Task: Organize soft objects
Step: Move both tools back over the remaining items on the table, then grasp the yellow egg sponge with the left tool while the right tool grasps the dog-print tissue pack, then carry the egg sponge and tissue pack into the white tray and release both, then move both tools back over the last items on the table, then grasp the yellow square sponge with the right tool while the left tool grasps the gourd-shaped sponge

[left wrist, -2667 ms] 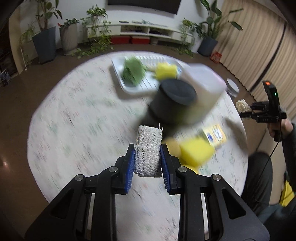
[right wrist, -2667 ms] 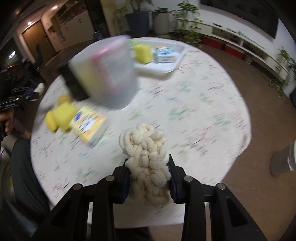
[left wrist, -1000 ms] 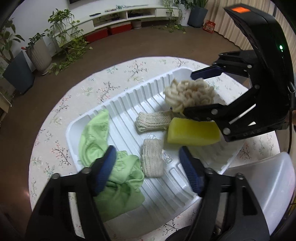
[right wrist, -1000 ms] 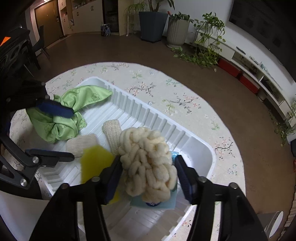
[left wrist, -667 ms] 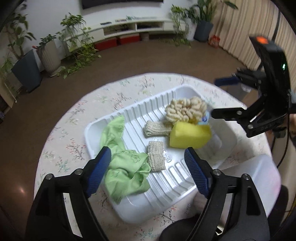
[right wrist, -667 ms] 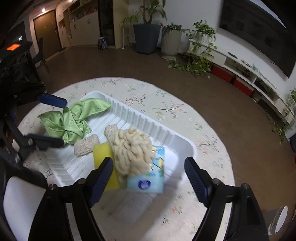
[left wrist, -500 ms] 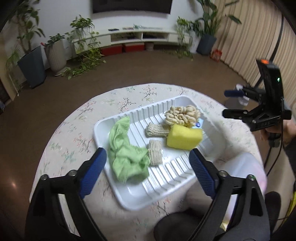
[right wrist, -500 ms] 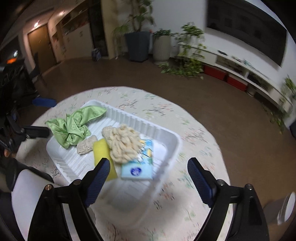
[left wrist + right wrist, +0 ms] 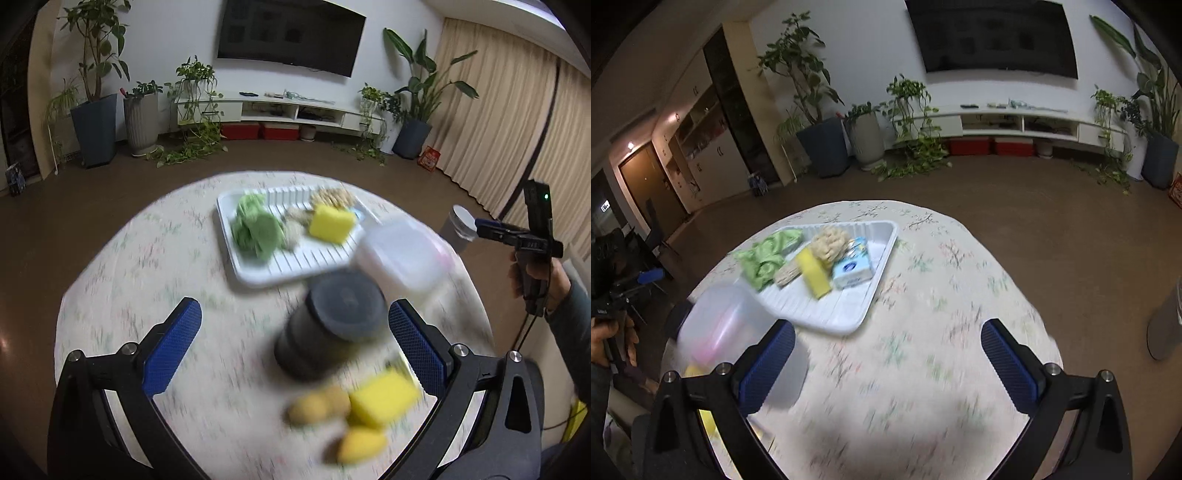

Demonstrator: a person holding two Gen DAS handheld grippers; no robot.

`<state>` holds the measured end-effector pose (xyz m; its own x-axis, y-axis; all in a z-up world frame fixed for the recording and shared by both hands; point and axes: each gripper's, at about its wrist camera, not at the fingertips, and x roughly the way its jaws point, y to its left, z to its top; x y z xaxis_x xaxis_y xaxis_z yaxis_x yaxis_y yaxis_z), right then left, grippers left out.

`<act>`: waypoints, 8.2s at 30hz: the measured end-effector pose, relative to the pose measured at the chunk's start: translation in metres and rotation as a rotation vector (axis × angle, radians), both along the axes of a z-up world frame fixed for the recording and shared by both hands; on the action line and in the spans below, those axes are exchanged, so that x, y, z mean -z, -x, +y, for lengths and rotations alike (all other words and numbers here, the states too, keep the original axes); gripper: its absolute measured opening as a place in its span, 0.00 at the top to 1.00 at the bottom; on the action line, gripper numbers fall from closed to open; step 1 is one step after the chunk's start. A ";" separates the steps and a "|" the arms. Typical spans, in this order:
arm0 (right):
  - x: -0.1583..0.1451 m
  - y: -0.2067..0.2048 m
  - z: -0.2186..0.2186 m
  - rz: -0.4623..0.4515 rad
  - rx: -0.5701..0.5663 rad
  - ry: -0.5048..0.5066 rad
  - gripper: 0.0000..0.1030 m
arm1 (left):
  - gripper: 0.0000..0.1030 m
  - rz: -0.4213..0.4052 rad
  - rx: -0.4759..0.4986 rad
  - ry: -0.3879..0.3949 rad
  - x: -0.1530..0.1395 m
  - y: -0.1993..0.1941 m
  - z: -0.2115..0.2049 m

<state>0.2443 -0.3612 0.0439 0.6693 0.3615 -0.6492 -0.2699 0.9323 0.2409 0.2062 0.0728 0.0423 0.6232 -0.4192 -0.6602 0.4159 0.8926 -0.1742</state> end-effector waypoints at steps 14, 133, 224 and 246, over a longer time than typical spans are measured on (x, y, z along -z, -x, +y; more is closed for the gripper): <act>0.045 0.149 0.104 0.057 -0.118 0.008 0.00 | 0.00 0.100 -0.005 -0.038 0.079 0.122 -0.034; -0.029 -0.052 0.052 0.053 0.015 0.291 0.20 | 0.58 0.007 0.021 -0.163 -0.038 -0.131 -0.034; 0.040 0.160 0.100 0.071 -0.049 -0.013 0.00 | 0.00 0.033 0.019 0.011 0.071 0.100 0.018; 0.092 0.125 0.259 0.186 -0.074 0.126 0.00 | 0.00 0.084 -0.028 -0.118 0.085 0.082 0.031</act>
